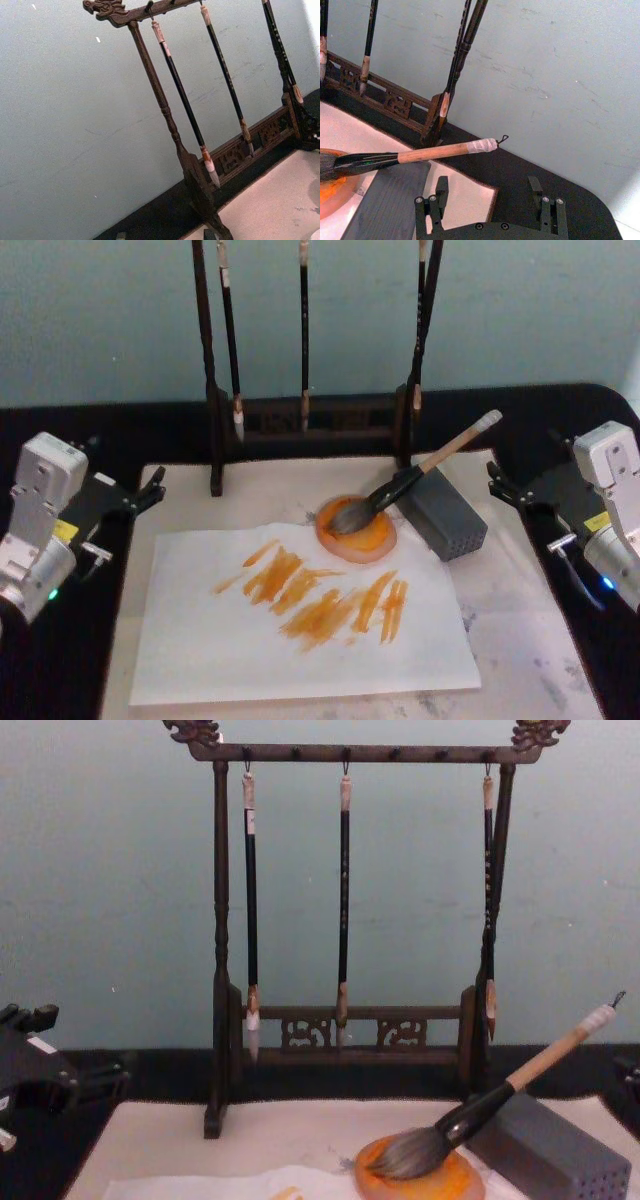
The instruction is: Pick up the brush from the inkstone, write on the paper, then place the brush back to its original position.
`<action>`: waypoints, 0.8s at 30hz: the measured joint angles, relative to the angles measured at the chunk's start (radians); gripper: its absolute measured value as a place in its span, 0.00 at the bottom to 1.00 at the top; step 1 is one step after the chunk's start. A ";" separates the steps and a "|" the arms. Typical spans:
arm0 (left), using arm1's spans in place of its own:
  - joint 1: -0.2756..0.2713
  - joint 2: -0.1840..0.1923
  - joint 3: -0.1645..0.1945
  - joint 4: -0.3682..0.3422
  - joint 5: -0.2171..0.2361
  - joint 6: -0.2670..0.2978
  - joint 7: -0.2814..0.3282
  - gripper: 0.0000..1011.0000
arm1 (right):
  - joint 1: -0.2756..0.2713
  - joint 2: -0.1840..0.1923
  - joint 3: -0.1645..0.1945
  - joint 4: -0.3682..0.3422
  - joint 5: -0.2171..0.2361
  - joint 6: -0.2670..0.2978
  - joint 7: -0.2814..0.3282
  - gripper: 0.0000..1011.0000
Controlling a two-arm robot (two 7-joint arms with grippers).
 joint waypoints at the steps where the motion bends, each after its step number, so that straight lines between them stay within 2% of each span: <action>1: 0.000 0.000 0.000 0.000 0.000 0.000 0.000 0.99 | 0.000 0.000 0.000 0.000 0.000 0.000 0.000 0.99; 24: 0.000 0.000 0.000 0.000 0.000 0.000 0.000 0.99 | 0.000 0.000 0.000 0.000 0.000 0.000 0.000 0.99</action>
